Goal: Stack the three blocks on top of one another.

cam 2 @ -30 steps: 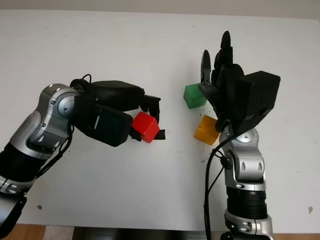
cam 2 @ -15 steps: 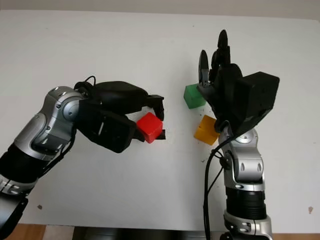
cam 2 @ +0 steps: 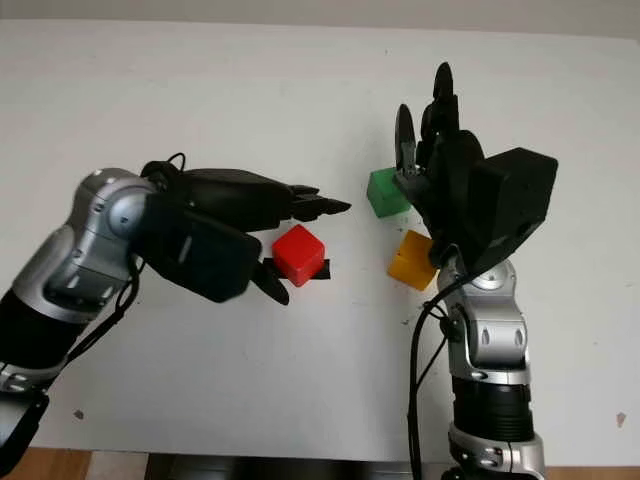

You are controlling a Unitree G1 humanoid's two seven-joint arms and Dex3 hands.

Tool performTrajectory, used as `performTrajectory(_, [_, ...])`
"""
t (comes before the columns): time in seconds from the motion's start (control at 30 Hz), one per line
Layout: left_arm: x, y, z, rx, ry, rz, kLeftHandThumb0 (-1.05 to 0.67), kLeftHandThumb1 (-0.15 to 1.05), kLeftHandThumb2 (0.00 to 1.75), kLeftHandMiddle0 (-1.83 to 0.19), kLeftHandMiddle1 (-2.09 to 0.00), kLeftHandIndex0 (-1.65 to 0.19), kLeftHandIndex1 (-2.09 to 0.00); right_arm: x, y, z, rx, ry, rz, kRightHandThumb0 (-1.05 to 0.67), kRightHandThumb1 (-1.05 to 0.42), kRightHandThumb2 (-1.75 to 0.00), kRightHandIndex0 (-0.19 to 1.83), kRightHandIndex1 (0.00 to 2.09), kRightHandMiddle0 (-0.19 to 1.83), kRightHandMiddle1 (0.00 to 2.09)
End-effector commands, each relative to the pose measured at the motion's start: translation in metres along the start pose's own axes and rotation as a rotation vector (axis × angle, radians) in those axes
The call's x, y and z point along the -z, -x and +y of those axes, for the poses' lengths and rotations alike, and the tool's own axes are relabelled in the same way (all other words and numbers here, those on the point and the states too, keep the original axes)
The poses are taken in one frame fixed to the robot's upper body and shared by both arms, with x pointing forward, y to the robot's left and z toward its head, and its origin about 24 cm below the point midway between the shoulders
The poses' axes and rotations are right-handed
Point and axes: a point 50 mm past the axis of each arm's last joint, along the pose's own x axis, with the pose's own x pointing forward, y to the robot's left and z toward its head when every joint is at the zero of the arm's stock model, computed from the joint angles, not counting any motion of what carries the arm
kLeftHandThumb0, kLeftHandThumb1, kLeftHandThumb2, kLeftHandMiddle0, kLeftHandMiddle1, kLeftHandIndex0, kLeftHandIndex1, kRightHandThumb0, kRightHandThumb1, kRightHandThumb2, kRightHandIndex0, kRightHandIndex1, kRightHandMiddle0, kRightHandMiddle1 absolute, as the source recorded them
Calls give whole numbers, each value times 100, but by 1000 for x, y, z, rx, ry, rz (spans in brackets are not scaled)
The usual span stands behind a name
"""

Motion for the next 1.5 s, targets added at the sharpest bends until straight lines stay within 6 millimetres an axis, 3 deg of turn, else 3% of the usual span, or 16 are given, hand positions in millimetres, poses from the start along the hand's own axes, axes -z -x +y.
performTrajectory(0.0, [7, 15, 7, -52, 131, -12, -103, 104, 15, 19, 0, 19, 0, -12, 4, -8, 2, 54, -44, -60, -105, -64, -19, 0, -19, 0])
performTrajectory(0.07, [12, 23, 9, -98, 252, -13, -104, 105, 17, 19, 0, 19, 0, -19, 6, -11, 3, 85, -48, -60, -105, -61, -19, 0, -19, 0])
performTrajectory(0.13, [21, 34, 9, -227, 358, -70, -97, 105, 42, 19, 0, 19, 0, -28, 7, -18, 0, 123, -50, -61, -105, -54, -19, 0, -19, 0])
performTrajectory(0.23, [43, 45, -1, -480, 517, -97, -87, 105, 61, 19, 0, 19, 0, -41, 12, -33, -13, 350, -54, -66, -105, -45, -13, 4, -11, 5])
performTrajectory(0.37, [66, 50, -17, -763, 710, -76, -82, 105, 61, 19, -1, 19, -1, -53, 19, -53, -66, 465, -46, -63, -104, -20, -4, 7, -3, 7])
performTrajectory(0.53, [96, 44, -36, -906, 848, -9, -78, 105, 61, 19, 0, 17, -2, -70, 24, -72, -151, 630, -20, -60, -91, -3, 0, 9, 4, 8])
performTrajectory(0.67, [114, 37, -51, -919, 940, 12, -77, 105, 61, 19, 0, 19, -1, -85, 27, -82, -265, 846, -16, -64, -85, -3, 4, 9, 9, 9])
performTrajectory(0.8, [111, 39, -61, -927, 1012, -7, -76, 105, 60, 19, -1, 18, -1, -97, 28, -86, -420, 1082, -55, -53, -77, -3, 7, 8, 16, 10])
performTrajectory(1.07, [114, 41, -73, -900, 1041, 34, -76, 105, 66, 19, -1, 19, -2, -110, 32, -84, -656, 1521, -175, -51, -80, -6, 11, 8, 21, 8])
performTrajectory(1.23, [114, 38, -74, -887, 1079, 29, -76, 105, 69, 19, 0, 19, -3, -108, 36, -77, -799, 1719, -347, -50, -85, -7, 11, 6, 24, 8])
performTrajectory(1.47, [114, 36, -76, -881, 1083, 51, -79, 105, 69, 19, -3, 16, -5, -88, 34, -61, -883, 1806, -524, -53, -83, -5, 11, 6, 27, 8])
